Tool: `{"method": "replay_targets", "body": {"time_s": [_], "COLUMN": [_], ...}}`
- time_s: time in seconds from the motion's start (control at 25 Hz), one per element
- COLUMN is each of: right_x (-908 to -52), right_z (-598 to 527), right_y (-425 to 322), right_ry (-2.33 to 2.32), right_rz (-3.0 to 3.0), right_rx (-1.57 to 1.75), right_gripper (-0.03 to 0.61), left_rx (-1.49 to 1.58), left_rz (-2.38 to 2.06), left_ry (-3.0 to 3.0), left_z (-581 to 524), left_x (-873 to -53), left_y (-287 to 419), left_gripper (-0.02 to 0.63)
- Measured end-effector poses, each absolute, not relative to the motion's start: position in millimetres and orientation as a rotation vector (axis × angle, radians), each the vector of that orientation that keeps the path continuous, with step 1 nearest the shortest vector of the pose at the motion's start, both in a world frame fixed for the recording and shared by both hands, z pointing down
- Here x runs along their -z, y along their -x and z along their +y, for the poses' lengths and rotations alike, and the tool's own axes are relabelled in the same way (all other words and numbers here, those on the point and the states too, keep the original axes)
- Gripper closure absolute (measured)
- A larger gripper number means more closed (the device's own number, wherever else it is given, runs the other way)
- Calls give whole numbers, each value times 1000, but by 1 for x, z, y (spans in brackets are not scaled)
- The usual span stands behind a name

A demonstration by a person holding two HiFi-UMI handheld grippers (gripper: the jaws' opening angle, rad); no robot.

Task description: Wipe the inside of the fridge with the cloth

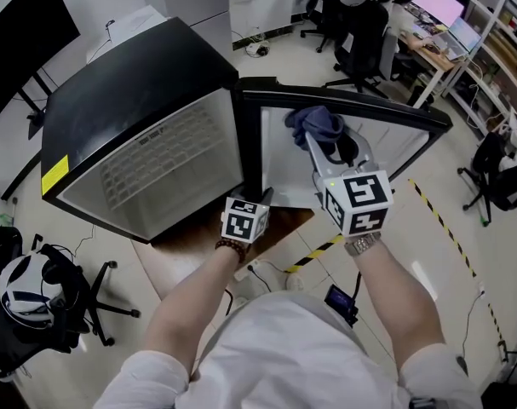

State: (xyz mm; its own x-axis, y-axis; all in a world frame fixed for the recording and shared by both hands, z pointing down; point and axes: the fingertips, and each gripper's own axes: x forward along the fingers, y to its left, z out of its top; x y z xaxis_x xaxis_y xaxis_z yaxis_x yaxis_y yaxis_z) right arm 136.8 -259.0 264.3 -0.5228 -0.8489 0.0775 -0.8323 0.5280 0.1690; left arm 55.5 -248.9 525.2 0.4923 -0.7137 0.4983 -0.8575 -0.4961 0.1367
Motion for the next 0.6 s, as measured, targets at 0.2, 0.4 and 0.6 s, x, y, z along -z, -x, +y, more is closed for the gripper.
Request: {"method": "replay_targets", "body": {"time_s": [0.2, 0.4, 0.6], "right_x": [-267, -267, -269], "right_z": [-258, -259, -260], "right_y": [-165, -198, -232], "right_ry": [-1521, -1618, -1724], "right_rz": [-2563, -2508, -2435], "right_rx": [158, 131, 100], "right_gripper": [437, 437, 437], "left_rx": [-538, -536, -532], "left_rz": [-1308, -1311, -1313], "left_ry": [-2378, -2377, -2373], "left_z": [-249, -250, -251], "left_x": [-525, -525, -526], "left_y": [-54, -54, -52], "left_gripper": [495, 495, 497]}}
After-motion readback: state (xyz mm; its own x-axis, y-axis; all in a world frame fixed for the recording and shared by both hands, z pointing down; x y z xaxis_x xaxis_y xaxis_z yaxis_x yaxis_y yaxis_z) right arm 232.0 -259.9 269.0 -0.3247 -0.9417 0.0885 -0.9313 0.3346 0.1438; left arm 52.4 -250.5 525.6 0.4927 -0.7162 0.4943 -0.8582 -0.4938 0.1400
